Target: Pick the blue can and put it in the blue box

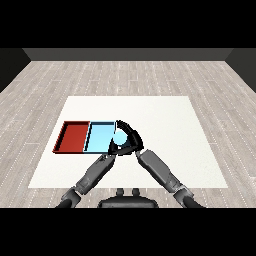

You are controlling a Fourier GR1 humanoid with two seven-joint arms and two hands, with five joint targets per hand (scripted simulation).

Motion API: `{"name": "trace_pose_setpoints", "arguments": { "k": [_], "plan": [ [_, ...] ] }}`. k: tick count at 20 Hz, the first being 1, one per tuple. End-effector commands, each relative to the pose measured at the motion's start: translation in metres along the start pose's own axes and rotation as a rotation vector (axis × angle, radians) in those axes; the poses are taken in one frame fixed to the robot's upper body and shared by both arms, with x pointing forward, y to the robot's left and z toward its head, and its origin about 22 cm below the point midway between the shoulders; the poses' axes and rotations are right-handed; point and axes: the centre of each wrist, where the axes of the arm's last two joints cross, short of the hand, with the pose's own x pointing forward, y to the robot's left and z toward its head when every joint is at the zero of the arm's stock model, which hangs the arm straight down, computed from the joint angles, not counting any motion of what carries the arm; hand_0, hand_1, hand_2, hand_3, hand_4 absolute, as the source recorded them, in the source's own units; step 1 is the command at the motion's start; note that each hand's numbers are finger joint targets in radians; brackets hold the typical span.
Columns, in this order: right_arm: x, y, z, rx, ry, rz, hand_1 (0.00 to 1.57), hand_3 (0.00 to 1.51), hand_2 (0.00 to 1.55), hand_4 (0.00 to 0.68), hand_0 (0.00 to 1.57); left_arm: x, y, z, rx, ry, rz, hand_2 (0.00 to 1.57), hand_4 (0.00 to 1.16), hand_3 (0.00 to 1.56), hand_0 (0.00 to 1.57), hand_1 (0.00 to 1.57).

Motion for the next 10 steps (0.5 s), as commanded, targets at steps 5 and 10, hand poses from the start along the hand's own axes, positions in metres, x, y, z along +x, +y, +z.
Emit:
{"name": "trace_pose_setpoints", "arguments": {
  "k": [5,10],
  "plan": [
    [0.008,-0.013,-0.003,-0.018,0.016,-0.040,0.00,0.00,0.00,0.000,0.00,0.010,0.001,-0.023,0.007,-0.015,-0.022,1.57,1.13,1.51,1.57,1.57],
    [0.021,-0.012,0.015,-0.025,-0.034,-0.053,0.00,0.00,0.00,0.000,0.00,-0.008,0.016,0.011,0.040,-0.004,-0.061,1.57,1.13,1.50,1.57,1.57]
  ]
}}
